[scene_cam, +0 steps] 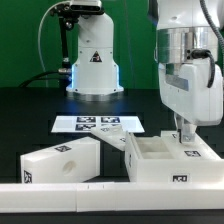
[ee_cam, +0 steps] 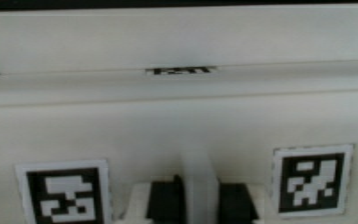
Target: Assemble cabinet
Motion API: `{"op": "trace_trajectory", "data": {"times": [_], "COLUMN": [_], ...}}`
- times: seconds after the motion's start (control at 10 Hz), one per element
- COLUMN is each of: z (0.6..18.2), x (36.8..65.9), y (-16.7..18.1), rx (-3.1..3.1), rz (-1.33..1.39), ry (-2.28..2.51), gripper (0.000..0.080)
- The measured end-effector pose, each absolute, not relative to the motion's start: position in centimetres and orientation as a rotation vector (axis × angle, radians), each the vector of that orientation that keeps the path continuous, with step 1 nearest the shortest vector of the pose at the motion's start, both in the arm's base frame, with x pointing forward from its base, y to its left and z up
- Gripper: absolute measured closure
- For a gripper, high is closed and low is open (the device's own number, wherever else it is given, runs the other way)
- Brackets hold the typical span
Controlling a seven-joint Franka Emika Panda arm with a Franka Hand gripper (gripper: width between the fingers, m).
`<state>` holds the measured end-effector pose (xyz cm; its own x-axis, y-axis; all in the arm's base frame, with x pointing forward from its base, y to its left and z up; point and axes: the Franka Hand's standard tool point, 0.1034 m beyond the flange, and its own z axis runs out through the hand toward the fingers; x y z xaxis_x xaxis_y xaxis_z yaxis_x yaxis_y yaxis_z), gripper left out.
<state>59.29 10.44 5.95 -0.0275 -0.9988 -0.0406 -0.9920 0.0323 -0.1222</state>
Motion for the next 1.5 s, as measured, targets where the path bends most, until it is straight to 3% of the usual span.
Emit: {"op": "trace_trajectory", "data": {"times": [0.1,0.2,0.3,0.4,0.5,0.6,0.7,1.0,1.5], "z": [5.9,6.1,7.5,10.1,11.9,13.0,13.6,13.2,13.1], "x": [59.3,59.3,59.8,60.0,59.2,58.1,57.1,57.3,57.0], "y": [10.4,10.5,10.7,10.6,10.4,10.5,10.7,10.7,10.2], "rx": [-2.108,-2.107,-2.101,-2.080,-2.051,-2.039,-2.037,-2.041,-2.119], "rz": [-0.090,-0.091,-0.096,-0.103,-0.089,-0.071,-0.053,-0.057,-0.063], "ry": [2.171,2.169,2.141,2.107,2.095,2.090,2.087,2.090,2.019], "gripper": [0.0728,0.0509,0.0509,0.0324,0.0190,0.0190,0.0039,0.0002,0.0003]}}
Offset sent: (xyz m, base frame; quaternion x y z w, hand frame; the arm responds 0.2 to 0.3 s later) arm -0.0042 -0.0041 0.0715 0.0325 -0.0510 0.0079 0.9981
